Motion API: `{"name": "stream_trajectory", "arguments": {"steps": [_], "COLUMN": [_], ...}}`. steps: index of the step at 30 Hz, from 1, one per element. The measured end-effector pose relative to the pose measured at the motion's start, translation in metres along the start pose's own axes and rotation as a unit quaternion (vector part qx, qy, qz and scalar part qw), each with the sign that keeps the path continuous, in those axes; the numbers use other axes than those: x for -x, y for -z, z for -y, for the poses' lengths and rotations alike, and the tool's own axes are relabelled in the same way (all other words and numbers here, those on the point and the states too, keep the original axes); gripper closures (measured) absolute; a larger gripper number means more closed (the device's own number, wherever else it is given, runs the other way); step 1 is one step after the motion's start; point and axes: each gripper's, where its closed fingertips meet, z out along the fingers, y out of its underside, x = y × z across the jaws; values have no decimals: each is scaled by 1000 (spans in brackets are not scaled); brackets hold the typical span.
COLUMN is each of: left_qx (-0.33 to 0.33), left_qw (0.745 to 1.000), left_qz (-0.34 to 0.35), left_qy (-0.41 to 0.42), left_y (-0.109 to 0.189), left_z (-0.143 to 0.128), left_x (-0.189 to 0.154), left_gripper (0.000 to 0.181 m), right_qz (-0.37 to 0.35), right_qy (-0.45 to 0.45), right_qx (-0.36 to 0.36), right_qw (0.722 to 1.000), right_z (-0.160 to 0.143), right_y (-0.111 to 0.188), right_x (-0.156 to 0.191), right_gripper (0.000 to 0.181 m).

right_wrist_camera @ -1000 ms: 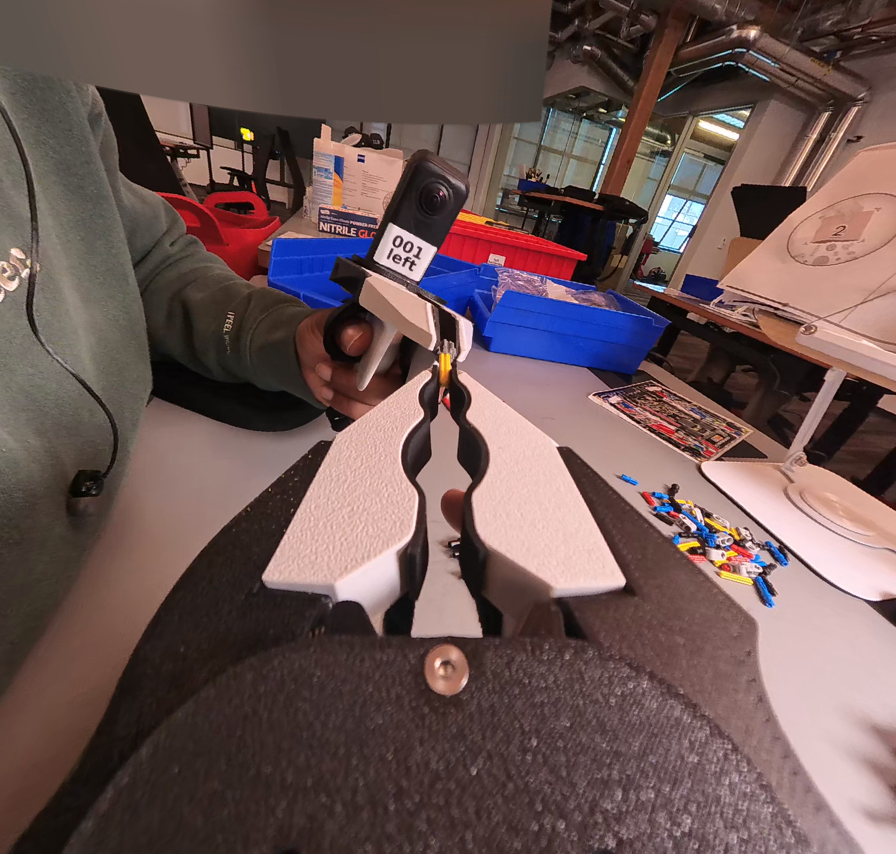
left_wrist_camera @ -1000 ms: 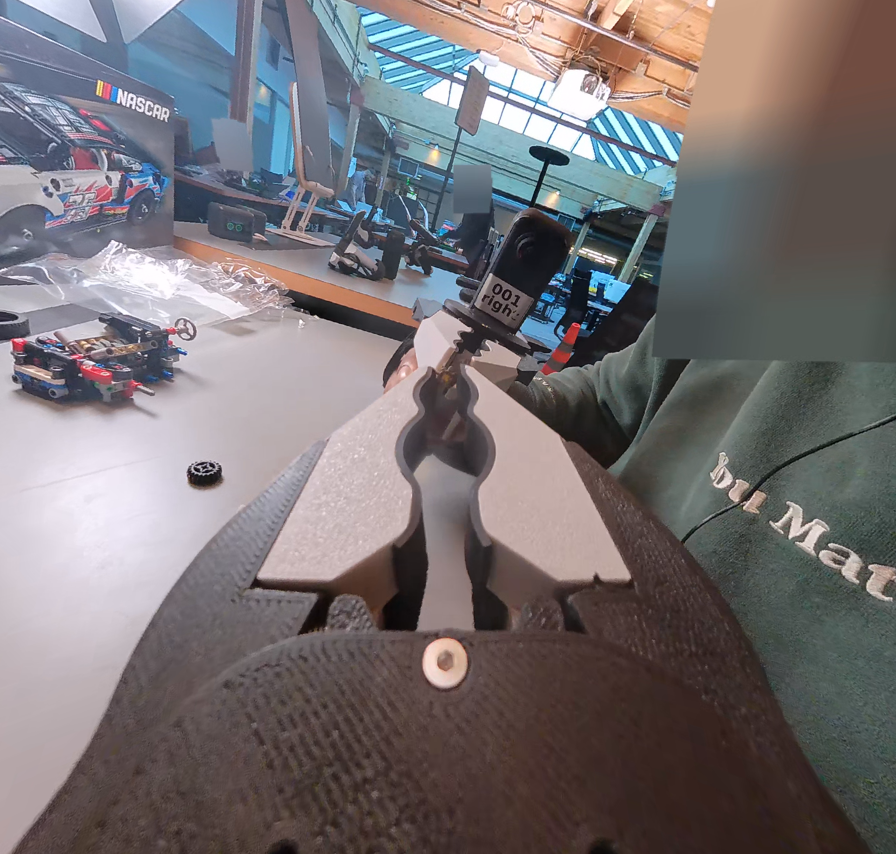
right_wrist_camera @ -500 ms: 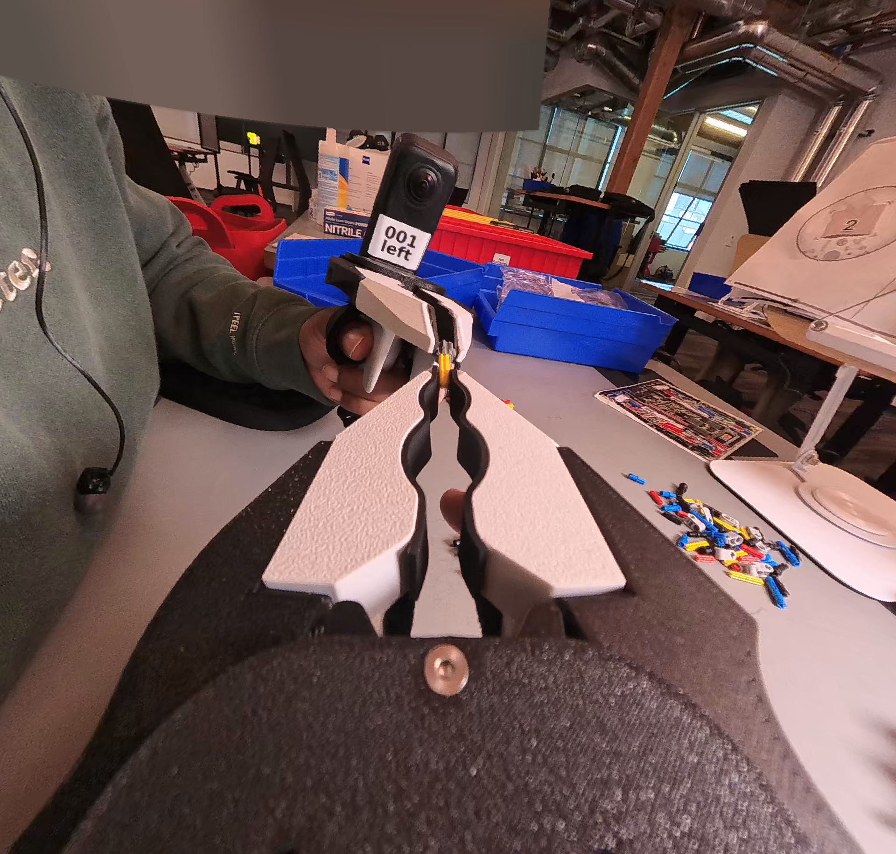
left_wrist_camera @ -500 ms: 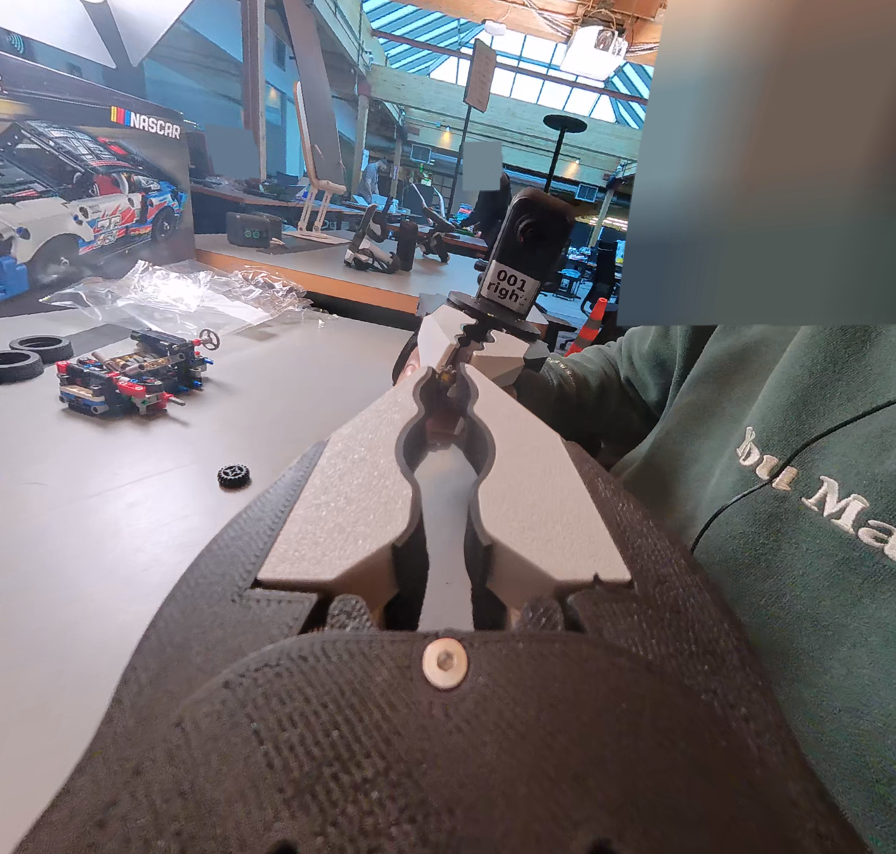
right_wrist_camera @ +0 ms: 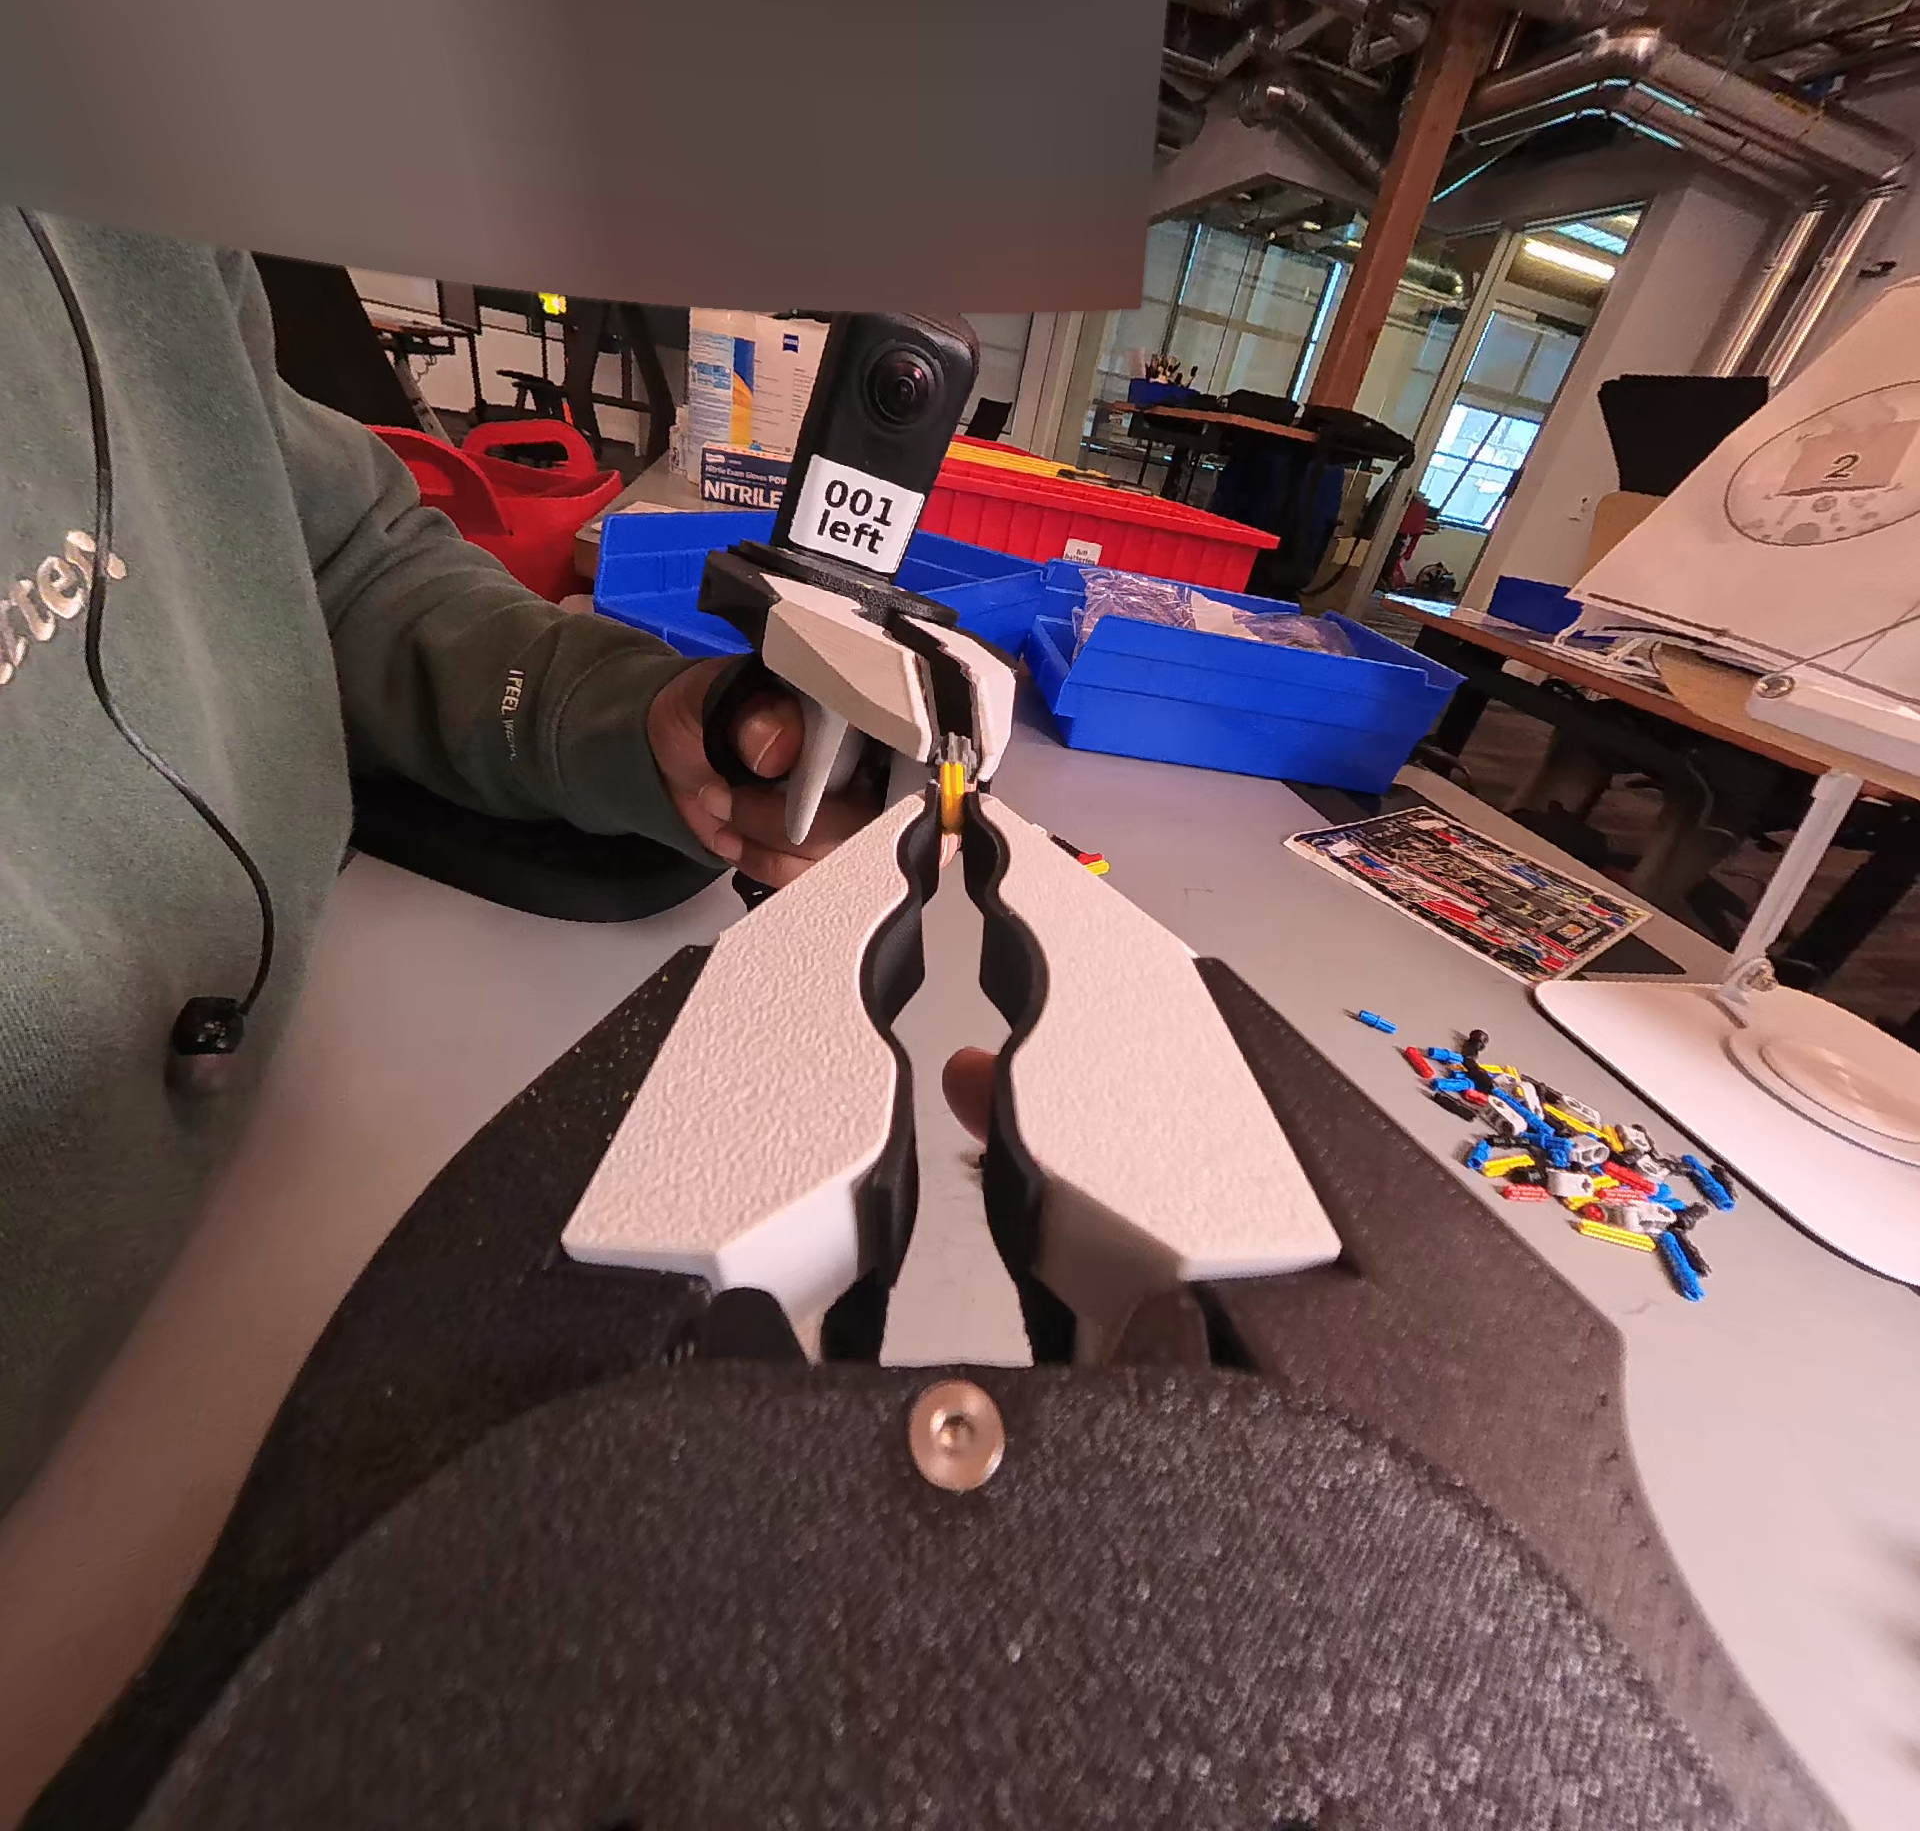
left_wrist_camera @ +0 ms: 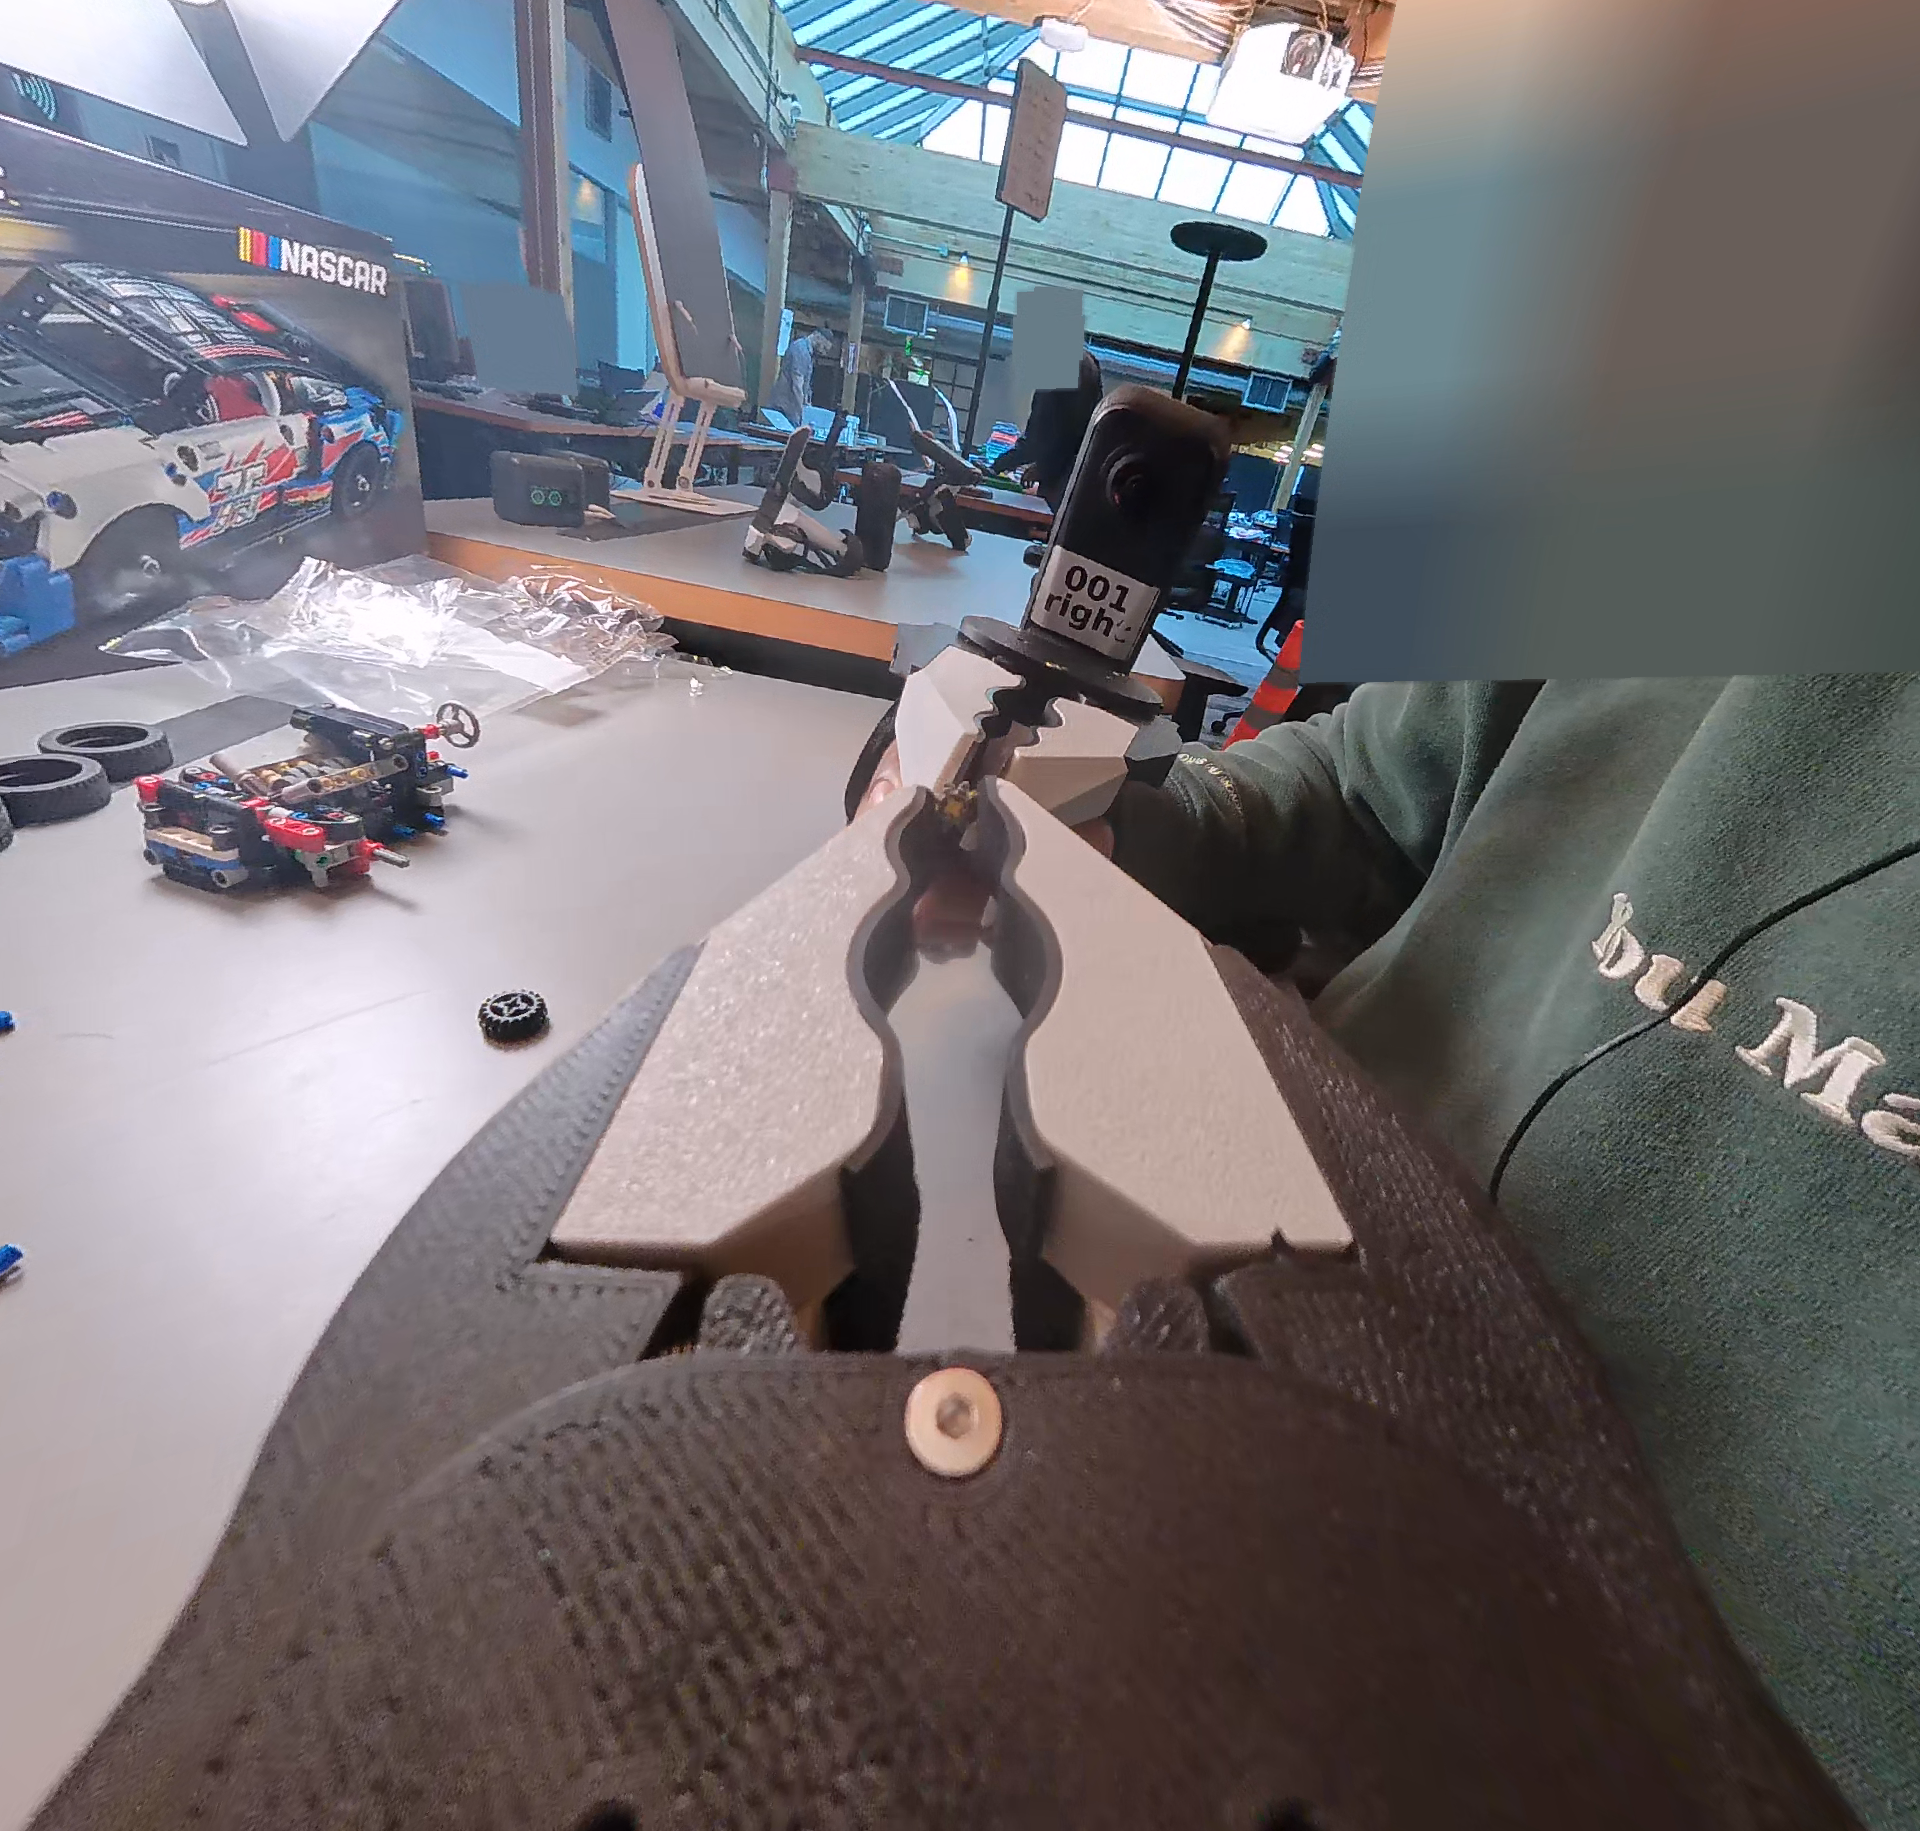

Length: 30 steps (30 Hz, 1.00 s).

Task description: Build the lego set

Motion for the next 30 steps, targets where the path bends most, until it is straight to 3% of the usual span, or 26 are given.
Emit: {"name": "stream_trajectory", "arguments": {"steps": [13,18,21,23,26,30], "left_qx": [5,-19,-55,-67,3,89], "left_qw": [1000,999,995,991,983,964], "left_qz": [1,-15,1,46,80,88], "left_qy": [2,39,80,107,163,235], "left_y": [0,2,12,27,40,35], "left_z": [-2,1,11,16,-7,-51], "left_x": [2,4,21,47,76,84], "left_gripper": [175,175,175,175,174,174], "right_qz": [1,8,0,-25,-70,-63], "right_qy": [-1,-22,-42,-56,-51,-61], "right_qx": [4,0,19,45,145,212], "right_qw": [1000,1000,999,997,986,973], "right_z": [-2,-2,-10,-21,-58,-88], "right_y": [0,-2,3,13,30,35], "right_x": [-1,-2,-13,-32,-61,-61], "right_gripper": [179,178,160,158,158,159]}}
